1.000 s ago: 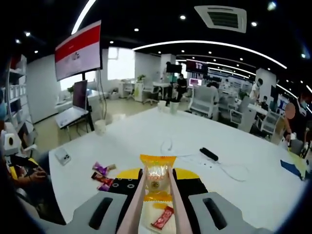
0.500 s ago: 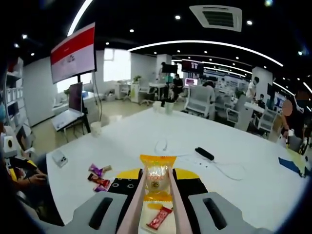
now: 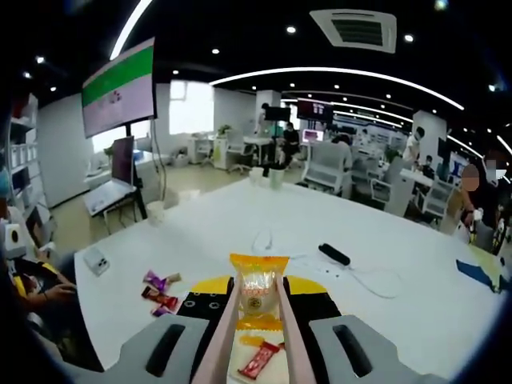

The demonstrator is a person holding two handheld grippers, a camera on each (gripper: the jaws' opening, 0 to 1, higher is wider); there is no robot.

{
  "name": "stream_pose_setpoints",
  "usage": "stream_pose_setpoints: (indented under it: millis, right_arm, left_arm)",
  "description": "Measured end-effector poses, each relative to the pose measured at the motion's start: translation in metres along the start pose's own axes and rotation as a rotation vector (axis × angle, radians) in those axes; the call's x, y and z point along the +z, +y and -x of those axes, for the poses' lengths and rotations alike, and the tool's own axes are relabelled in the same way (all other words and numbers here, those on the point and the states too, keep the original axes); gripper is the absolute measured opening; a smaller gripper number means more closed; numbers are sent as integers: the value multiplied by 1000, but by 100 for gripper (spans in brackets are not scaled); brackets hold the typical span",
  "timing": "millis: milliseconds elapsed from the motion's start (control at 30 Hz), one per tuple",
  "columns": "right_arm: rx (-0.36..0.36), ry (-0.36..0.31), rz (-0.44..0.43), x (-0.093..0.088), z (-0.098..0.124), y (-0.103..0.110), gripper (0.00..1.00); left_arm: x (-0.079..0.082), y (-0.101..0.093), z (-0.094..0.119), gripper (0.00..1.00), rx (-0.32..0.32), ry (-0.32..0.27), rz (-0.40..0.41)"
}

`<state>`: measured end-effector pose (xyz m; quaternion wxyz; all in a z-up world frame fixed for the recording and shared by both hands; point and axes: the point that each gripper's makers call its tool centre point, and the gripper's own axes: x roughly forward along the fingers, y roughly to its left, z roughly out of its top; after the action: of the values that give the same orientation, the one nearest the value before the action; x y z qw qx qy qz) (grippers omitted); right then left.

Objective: Place the target food into the container with the food tongs after gripping and lifting it, then release it inside without dropping or visibly crushing the food.

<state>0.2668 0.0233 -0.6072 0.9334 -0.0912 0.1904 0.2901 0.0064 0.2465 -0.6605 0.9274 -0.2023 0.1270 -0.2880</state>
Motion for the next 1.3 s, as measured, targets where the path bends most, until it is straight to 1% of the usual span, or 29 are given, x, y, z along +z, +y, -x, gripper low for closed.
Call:
stream_pose_setpoints:
  millis: [267,400,700,867,1300]
  right_arm:
    - [-3,6,3,-1,-3,-1,23]
    - [1,13,-20,-6,-8,-2,24]
    - [15,26,-30,-11,-13,3,24]
    - [21,31,-29,-14,-14,6,24]
    - [9,37,-30,-16,-14,4,24]
  left_arm:
    - [1,3,4,65,11,-1,-1]
    - [0,3,4,65,13,4,1]
    - [-2,3,6,65,24,3,4]
    - [-3,3,7,65,27,5,5]
    - [-4,3,10,65,32,-1,6]
